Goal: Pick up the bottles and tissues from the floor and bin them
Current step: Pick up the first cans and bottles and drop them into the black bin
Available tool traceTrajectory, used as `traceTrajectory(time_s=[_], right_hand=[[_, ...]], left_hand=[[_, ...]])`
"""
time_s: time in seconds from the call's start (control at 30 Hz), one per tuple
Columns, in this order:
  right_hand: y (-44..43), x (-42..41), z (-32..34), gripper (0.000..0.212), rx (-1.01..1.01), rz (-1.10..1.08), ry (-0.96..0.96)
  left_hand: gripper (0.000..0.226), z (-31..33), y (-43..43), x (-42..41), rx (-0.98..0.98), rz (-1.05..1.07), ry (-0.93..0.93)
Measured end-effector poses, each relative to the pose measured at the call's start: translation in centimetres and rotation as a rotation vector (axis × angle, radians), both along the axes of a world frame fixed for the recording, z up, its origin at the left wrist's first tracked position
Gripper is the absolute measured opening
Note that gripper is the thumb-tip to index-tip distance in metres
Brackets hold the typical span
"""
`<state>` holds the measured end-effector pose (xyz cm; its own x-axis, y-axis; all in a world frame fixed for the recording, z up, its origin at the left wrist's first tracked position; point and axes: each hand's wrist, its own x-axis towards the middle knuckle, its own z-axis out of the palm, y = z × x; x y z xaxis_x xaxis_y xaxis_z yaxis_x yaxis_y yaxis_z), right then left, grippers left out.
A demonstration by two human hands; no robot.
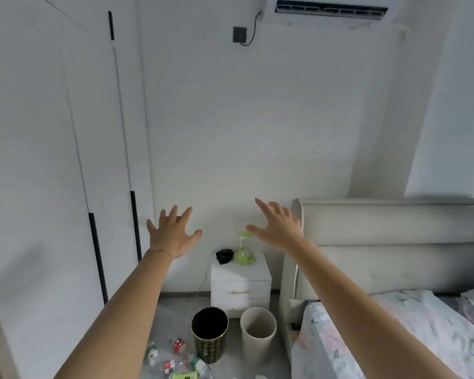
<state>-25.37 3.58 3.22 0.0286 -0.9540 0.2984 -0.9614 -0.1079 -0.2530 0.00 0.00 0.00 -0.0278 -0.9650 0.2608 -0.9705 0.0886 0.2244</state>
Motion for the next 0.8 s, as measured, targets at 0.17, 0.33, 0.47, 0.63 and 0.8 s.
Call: traceTrajectory(time_s=[0.17,0.33,0.47,0.63,0.8], right_hand=[[-2.7,-1.2,-3.1,0.079,0.059,-0.007,0.076],[-6.2,-2.7,-6.3,0.078,0.075,0.034,0.140],[-9.3,-3.5,-9.5,0.077,0.127,0.072,0.129],[-12.6,-3.9,-13.9,0.078,0.213,0.114,0.120],[-15.3,-3.9,-18.0,0.078,0.300,0.139,0.110]], left_hand=[[0.069,-2.9,-2.2,-1.2,0.006,-0.017,-0.045],[0.071,-6.7,-5.2,-3.0,0.039,-0.023,-0.062],[0.071,-10.4,-7.4,-4.6,0.083,-0.023,-0.052],[0.071,-14.6,-9.2,-5.3,0.128,-0.012,-0.070],[0.073,-17.9,-10.7,-4.8,0.182,0.008,-0.088]])
